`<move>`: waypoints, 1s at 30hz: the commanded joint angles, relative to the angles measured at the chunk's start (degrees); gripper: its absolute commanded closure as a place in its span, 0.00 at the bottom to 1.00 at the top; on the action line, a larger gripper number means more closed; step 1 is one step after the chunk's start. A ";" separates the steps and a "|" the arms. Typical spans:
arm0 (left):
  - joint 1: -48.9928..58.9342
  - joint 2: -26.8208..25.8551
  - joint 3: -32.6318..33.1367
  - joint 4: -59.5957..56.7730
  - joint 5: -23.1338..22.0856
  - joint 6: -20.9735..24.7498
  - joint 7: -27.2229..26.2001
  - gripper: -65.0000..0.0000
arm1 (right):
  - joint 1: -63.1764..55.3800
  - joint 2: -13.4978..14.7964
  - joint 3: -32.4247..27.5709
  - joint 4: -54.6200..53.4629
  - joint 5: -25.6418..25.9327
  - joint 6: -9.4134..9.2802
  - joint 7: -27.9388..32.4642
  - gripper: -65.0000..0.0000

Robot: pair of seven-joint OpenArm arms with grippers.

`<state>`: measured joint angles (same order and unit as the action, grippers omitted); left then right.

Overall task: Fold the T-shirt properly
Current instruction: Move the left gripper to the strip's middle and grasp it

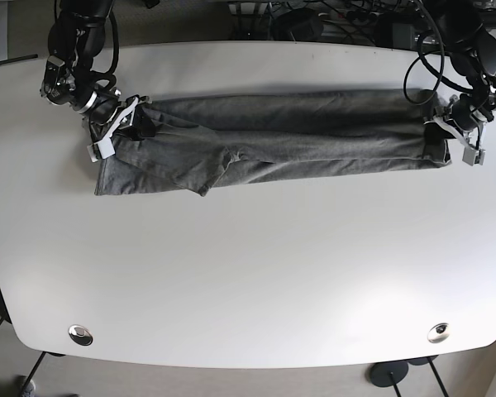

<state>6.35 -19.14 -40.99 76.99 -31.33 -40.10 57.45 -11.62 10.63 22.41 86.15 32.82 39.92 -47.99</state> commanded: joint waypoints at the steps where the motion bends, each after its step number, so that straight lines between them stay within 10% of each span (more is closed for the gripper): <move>1: 1.96 -1.04 -1.16 8.59 -0.80 0.10 -0.97 0.94 | -0.30 0.58 0.14 0.31 -1.57 -0.41 -1.73 0.78; 9: 4.33 8.19 9.21 31.18 -0.45 0.10 4.92 0.93 | -0.30 0.49 0.14 0.22 -1.57 -0.49 -1.64 0.78; 18: 1.34 17.77 27.76 30.04 -0.45 0.10 3.43 0.93 | -0.21 -0.92 -0.13 0.14 -1.57 -0.49 -1.64 0.78; 30: -0.50 19.80 33.12 23.45 -0.45 5.94 -2.20 0.81 | -0.21 -0.92 -0.04 0.14 -1.74 -0.49 -1.55 0.78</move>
<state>6.66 0.62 -7.90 99.46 -30.48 -33.80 56.53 -11.64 9.37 22.44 86.13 32.82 39.90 -47.77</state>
